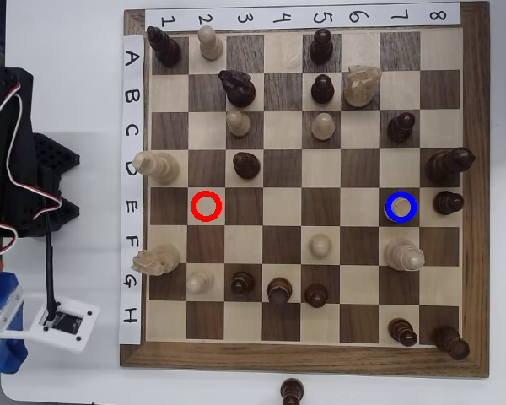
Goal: Move the piece to destination
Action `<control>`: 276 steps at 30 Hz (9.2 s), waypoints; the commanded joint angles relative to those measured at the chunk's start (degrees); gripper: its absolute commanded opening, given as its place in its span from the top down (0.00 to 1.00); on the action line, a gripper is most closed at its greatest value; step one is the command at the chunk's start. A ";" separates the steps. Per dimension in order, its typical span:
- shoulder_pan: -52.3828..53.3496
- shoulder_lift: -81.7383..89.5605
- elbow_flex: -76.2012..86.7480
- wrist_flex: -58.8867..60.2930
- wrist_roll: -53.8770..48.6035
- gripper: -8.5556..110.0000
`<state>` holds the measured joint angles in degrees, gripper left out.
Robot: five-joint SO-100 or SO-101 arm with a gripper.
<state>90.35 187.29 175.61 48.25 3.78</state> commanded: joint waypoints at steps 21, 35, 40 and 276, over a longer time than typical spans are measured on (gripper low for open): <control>3.08 8.96 6.94 1.93 -4.83 0.93; 5.19 8.96 3.87 13.01 -9.05 0.93; 6.06 8.96 3.52 14.06 -10.46 0.93; 6.15 8.96 3.52 13.89 -10.20 0.93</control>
<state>95.45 192.92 181.58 61.35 -5.27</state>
